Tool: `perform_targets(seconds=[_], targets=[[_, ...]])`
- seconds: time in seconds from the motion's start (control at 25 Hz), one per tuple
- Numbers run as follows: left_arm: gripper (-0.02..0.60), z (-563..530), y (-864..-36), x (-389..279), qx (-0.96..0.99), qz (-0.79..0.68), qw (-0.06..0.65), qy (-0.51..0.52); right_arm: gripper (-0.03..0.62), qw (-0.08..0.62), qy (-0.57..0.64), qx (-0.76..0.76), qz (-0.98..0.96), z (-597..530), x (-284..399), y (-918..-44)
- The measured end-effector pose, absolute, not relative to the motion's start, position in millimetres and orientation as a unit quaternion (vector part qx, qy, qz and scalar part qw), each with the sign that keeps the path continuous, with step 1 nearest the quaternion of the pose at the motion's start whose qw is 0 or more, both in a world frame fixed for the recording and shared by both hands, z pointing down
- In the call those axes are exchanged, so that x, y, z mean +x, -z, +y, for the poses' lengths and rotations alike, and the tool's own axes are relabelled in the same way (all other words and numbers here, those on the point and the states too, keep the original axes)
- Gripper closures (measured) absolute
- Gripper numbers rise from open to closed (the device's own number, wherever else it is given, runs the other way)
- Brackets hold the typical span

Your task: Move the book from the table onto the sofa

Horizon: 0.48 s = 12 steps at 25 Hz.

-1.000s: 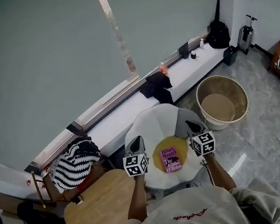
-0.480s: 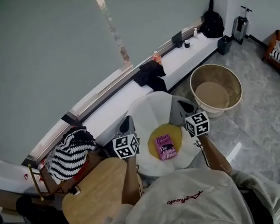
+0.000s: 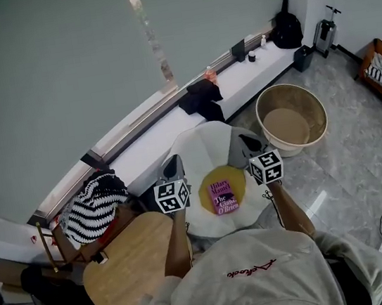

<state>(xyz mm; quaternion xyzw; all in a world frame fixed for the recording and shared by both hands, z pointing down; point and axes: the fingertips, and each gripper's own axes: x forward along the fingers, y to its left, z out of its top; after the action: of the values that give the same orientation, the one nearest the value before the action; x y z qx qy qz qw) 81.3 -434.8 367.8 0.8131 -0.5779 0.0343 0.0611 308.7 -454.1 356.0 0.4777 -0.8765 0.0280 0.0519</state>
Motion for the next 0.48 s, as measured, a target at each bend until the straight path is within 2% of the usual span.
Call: perform_targets(seconds=[0.48], targets=[[0.572,-431.4,-373.0,87.7,0.816,-0.574,0.064,-0.042,0.586,0.054,-0.037,0.473,-0.879,-447.7,305.9,-361.0]])
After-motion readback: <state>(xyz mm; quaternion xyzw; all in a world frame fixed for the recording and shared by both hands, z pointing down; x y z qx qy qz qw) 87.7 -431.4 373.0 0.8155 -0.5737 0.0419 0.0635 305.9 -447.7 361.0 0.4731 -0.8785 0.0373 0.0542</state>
